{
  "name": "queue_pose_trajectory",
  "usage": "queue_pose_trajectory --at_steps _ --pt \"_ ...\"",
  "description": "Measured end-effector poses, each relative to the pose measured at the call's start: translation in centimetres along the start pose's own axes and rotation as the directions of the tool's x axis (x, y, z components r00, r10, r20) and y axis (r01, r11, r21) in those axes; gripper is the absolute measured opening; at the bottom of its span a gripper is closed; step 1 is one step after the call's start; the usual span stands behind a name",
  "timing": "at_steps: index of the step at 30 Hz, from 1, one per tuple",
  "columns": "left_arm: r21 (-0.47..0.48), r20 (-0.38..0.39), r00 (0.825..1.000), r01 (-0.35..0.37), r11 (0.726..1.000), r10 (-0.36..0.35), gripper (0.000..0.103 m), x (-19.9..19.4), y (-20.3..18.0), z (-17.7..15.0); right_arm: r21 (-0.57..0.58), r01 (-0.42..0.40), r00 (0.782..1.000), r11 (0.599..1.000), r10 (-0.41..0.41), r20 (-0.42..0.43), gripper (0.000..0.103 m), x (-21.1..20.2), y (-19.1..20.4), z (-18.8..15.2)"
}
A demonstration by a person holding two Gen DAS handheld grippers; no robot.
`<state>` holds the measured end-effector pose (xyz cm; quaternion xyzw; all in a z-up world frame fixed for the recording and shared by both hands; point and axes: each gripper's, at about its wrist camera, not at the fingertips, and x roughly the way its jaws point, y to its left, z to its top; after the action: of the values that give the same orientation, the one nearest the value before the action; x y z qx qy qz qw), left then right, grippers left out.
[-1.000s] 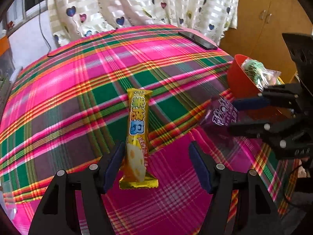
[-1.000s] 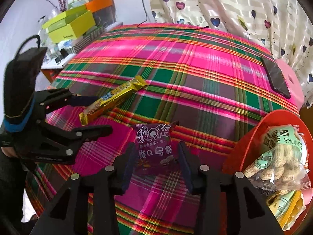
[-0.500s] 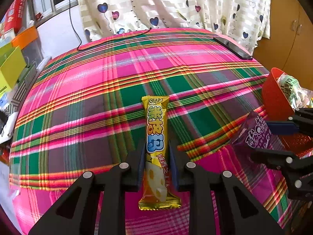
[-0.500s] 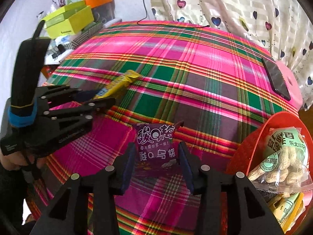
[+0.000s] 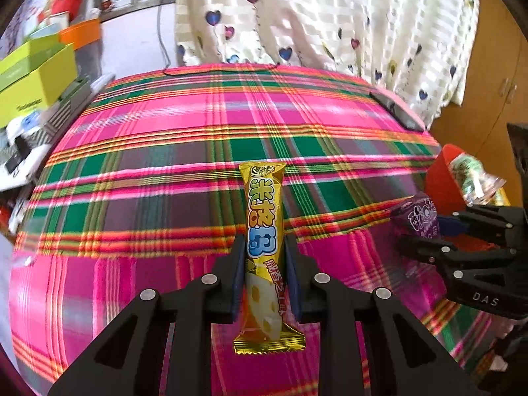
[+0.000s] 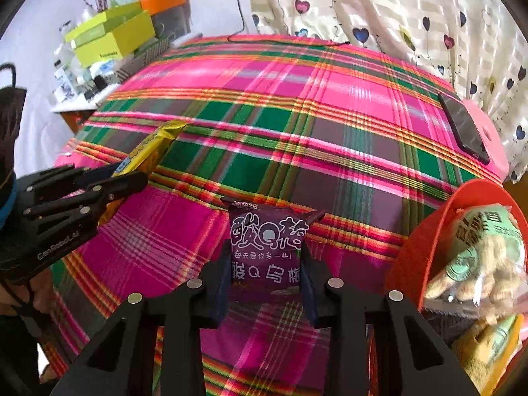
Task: Organize snacks
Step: 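Lift the candy bar and purple packet and carry both over the red basket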
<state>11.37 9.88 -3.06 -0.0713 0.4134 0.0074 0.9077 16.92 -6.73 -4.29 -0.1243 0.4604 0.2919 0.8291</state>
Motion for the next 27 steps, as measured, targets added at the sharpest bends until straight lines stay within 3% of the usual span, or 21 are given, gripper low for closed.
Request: queue_pose_trajectory --at_steps 11,27 --pt "-0.118 0.073 0.997 -0.015 0.993 0.024 0.023 -5.4 -2.1 -2.4 -0.027 -0.07 0.99 0.997 0.073 0.125 0.033 -5.5 1.2 -1.3" --pt "-0.077 0.136 0.99 0.031 0.997 -0.021 0.023 -9.2 -6.3 -2.5 -0.026 -0.084 0.969 0.996 0.088 0.232 0.033 -11.5 0.3 -3.7"
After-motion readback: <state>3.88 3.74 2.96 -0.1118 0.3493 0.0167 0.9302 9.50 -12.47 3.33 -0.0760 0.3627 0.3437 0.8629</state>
